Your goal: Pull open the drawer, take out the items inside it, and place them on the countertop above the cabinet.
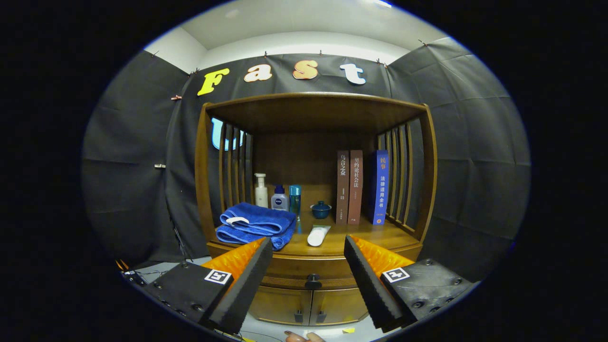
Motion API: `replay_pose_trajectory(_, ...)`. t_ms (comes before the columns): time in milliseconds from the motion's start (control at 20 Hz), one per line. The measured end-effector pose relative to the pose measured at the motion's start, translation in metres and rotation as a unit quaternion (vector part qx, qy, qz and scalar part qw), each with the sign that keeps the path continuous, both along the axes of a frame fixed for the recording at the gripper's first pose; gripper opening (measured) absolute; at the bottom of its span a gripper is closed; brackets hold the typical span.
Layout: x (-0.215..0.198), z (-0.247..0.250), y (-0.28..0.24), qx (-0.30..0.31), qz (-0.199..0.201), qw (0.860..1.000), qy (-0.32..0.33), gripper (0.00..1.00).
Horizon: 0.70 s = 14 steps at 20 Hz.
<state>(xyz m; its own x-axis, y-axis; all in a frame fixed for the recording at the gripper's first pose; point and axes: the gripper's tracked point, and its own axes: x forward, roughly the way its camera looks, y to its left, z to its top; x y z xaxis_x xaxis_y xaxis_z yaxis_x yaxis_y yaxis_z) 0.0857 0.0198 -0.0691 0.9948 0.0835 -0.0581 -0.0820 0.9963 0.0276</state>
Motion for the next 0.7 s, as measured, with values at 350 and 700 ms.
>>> replay_pose_trajectory(350,-0.033,0.051,-0.008,0.003,-0.008,1.0,-0.028,1.0)
replay_pose_trajectory(700,-0.061,0.075,-0.009,0.016,-0.009,0.999,-0.036,1.0)
